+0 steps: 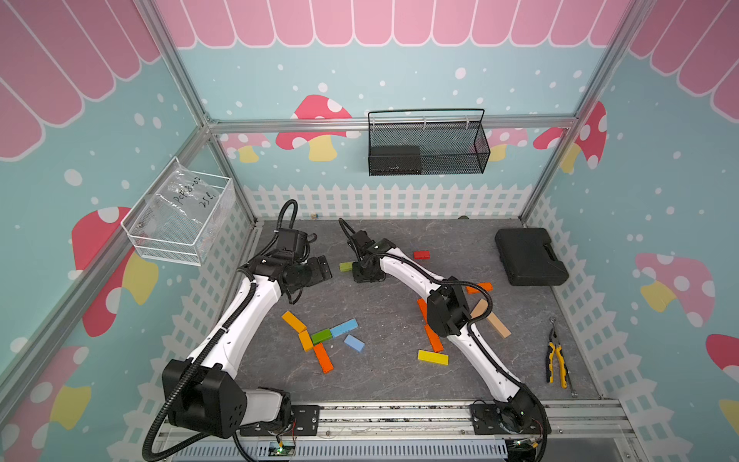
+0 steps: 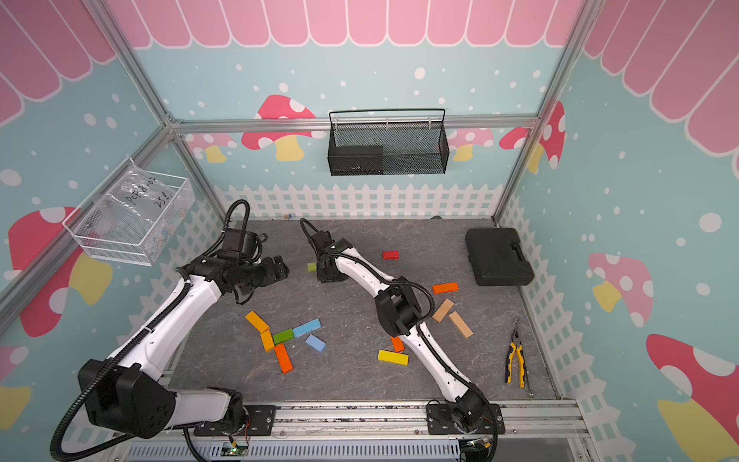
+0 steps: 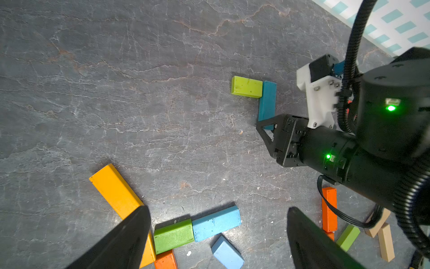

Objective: Assemble a giraffe with building blocks
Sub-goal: Adjust the building block at the center of the board.

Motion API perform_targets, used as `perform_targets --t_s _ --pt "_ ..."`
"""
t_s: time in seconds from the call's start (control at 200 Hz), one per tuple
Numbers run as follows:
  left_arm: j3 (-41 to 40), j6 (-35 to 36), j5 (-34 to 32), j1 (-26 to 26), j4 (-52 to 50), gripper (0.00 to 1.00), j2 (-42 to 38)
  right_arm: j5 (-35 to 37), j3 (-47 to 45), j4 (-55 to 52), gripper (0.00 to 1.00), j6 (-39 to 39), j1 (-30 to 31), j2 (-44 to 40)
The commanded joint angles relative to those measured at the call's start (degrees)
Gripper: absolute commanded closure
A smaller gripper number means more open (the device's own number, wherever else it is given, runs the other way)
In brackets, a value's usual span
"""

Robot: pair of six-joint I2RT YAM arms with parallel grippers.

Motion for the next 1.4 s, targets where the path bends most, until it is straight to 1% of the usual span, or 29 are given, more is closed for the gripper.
perform_targets --t_s 0.0,0.791,0.851,1.031,1.176,1.231,1.306,1.396 --pt "-0.2 0.4 -0.3 0.2 0.9 0.06 -0.2 -0.3 1.1 -0.7 0.63 0.2 0.2 2.3" --pt "-0.8 0.1 -0.2 0.2 0.9 0.06 -0.8 0.2 0.9 -1.5 0.62 -0.7 1.0 2.4" --pt "-0.8 0.1 -0.2 0.2 0.9 0.06 -0.8 0.3 1.0 -1.4 0.58 -0.6 1.0 2.3" --pt "-0.9 0.1 -0.3 0.2 0.8 0.06 -1.0 0.9 1.0 -1.4 0.42 -0.8 1.0 0.9" --pt "-0.1 0.0 -1.0 0.2 -0.6 0.06 -1.2 1.5 0.9 -1.7 0.29 -1.6 1.0 -1.8" --pt "0.4 -0.3 -1.9 0.2 -1.6 0.06 -1.4 1.6 0.9 -1.9 0.26 -1.9 0.9 -3.2" --pt "1.2 -0.7 -4.1 0.2 -3.9 0.05 -1.6 2.1 0.6 -2.1 0.24 -2.5 1.0 -5.8" --pt "1.7 -2.6 -7.8 0.7 -7.0 0.04 -1.7 2.9 -1.6 -1.5 0.22 -3.9 1.0 -11.5"
